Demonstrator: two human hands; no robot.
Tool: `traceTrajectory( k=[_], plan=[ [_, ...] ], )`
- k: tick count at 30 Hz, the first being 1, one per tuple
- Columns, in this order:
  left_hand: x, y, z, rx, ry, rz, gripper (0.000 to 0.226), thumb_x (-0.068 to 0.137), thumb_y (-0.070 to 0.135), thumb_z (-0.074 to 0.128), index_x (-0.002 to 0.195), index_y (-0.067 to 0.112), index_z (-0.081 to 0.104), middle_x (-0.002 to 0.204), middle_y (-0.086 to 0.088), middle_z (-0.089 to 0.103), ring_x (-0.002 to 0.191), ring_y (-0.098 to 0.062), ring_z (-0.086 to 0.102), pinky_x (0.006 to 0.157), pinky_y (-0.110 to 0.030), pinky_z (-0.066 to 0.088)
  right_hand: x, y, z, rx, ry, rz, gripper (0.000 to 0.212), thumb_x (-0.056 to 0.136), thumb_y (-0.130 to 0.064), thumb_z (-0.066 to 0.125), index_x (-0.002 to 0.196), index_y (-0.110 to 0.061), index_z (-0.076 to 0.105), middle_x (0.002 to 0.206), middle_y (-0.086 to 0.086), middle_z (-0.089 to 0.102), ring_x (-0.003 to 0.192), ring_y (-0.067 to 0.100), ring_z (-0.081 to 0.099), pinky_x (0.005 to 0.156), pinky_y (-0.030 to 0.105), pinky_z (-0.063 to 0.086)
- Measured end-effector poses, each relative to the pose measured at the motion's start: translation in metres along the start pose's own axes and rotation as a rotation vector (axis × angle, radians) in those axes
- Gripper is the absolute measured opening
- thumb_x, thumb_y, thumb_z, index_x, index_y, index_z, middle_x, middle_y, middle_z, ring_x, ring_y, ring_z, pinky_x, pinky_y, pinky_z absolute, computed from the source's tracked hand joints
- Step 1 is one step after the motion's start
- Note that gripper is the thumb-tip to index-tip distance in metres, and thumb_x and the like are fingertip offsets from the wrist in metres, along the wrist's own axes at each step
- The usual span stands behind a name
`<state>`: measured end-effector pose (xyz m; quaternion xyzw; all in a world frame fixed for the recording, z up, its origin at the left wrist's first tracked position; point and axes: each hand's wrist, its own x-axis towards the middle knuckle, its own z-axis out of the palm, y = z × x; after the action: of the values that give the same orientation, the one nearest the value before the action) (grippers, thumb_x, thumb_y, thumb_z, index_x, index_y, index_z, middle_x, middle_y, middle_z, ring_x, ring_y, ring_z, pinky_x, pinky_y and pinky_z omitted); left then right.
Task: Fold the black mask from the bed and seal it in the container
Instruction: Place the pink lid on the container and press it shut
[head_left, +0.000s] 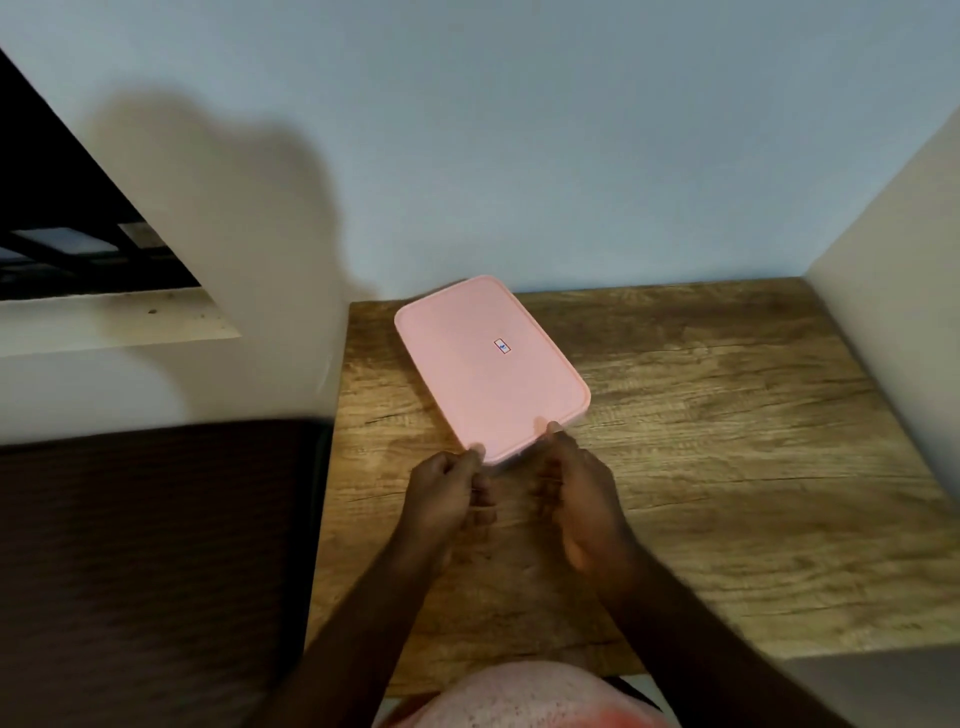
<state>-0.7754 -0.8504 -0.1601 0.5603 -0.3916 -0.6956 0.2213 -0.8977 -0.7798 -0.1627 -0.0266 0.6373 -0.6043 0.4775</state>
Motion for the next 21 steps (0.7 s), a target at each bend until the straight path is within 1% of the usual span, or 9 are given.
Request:
traceTrajectory(
  k=[2, 4, 6, 7, 9, 13, 17, 19, 21],
  plan=[
    [-0.001, 0.003, -0.002, 0.062, -0.005, 0.044, 0.031, 0.092, 0.034, 0.063, 0.090, 0.003, 0.064, 0.071, -0.007, 0.067, 0.056, -0.017, 0.066, 0.050, -0.030, 0.054, -0.008, 0.004, 0.011, -0.090, -0.109, 0.046, 0.039, 0.087, -0.046, 0.068, 0.098, -0.009, 0.077, 0.088, 0.015, 0.077, 0.076, 0.028, 0.074, 0.062, 0.035, 0.059],
    [-0.002, 0.003, -0.002, 0.117, -0.016, 0.092, 0.037, 0.092, 0.037, 0.062, 0.086, 0.001, 0.064, 0.068, -0.007, 0.067, 0.055, -0.017, 0.066, 0.052, -0.030, 0.055, -0.012, 0.006, 0.022, -0.136, -0.124, 0.027, 0.040, 0.088, -0.040, 0.070, 0.093, -0.001, 0.076, 0.086, 0.022, 0.076, 0.074, 0.032, 0.073, 0.068, 0.041, 0.060],
    [-0.002, 0.004, -0.002, 0.129, -0.016, 0.126, 0.037, 0.092, 0.037, 0.061, 0.082, 0.002, 0.063, 0.065, -0.007, 0.064, 0.055, -0.018, 0.062, 0.058, -0.035, 0.056, -0.014, 0.008, 0.030, -0.121, -0.113, -0.009, 0.042, 0.091, -0.033, 0.068, 0.090, 0.009, 0.072, 0.083, 0.028, 0.072, 0.069, 0.031, 0.068, 0.067, 0.039, 0.058],
    [-0.001, 0.004, -0.003, 0.130, -0.019, 0.135, 0.035, 0.093, 0.037, 0.060, 0.080, 0.004, 0.062, 0.064, -0.007, 0.063, 0.055, -0.018, 0.060, 0.060, -0.036, 0.055, -0.015, 0.009, 0.032, -0.112, -0.111, -0.024, 0.043, 0.093, -0.031, 0.066, 0.089, 0.012, 0.070, 0.080, 0.027, 0.071, 0.067, 0.030, 0.066, 0.065, 0.038, 0.057],
    [0.000, 0.004, -0.003, 0.136, -0.027, 0.151, 0.033, 0.094, 0.035, 0.059, 0.079, 0.006, 0.060, 0.061, -0.004, 0.061, 0.053, -0.016, 0.058, 0.057, -0.033, 0.052, -0.017, 0.010, 0.034, -0.096, -0.113, -0.036, 0.044, 0.094, -0.030, 0.064, 0.089, 0.013, 0.068, 0.073, 0.021, 0.069, 0.063, 0.025, 0.065, 0.061, 0.034, 0.056],
    [0.000, 0.005, -0.003, 0.154, -0.039, 0.179, 0.031, 0.096, 0.031, 0.057, 0.076, 0.008, 0.058, 0.058, -0.003, 0.057, 0.048, -0.012, 0.053, 0.051, -0.029, 0.047, -0.020, 0.012, 0.040, -0.034, -0.091, -0.039, 0.039, 0.095, -0.025, 0.064, 0.087, 0.013, 0.068, 0.064, 0.013, 0.067, 0.052, 0.016, 0.063, 0.047, 0.024, 0.051],
    [0.003, 0.007, -0.005, 0.182, -0.057, 0.173, 0.027, 0.095, 0.030, 0.057, 0.079, 0.009, 0.061, 0.057, 0.000, 0.058, 0.047, -0.009, 0.054, 0.046, -0.025, 0.047, -0.018, 0.013, 0.040, -0.007, -0.089, -0.011, 0.034, 0.093, -0.026, 0.064, 0.081, 0.005, 0.071, 0.063, 0.013, 0.068, 0.053, 0.019, 0.063, 0.048, 0.025, 0.051],
    [0.007, 0.011, -0.011, 0.206, -0.087, 0.137, 0.023, 0.094, 0.027, 0.058, 0.082, 0.008, 0.062, 0.058, -0.001, 0.059, 0.046, -0.008, 0.055, 0.044, -0.023, 0.047, -0.017, 0.012, 0.036, -0.059, -0.131, 0.029, 0.035, 0.091, -0.033, 0.066, 0.083, 0.000, 0.075, 0.069, 0.013, 0.072, 0.057, 0.019, 0.065, 0.050, 0.024, 0.051],
    [0.015, 0.018, -0.024, 0.251, -0.169, 0.086, 0.021, 0.092, 0.026, 0.061, 0.081, 0.009, 0.063, 0.059, -0.002, 0.059, 0.047, -0.010, 0.055, 0.045, -0.024, 0.047, -0.014, 0.014, 0.029, -0.124, -0.143, 0.065, 0.036, 0.088, -0.042, 0.067, 0.087, -0.008, 0.077, 0.073, 0.010, 0.074, 0.061, 0.019, 0.066, 0.052, 0.025, 0.050]
  ],
)
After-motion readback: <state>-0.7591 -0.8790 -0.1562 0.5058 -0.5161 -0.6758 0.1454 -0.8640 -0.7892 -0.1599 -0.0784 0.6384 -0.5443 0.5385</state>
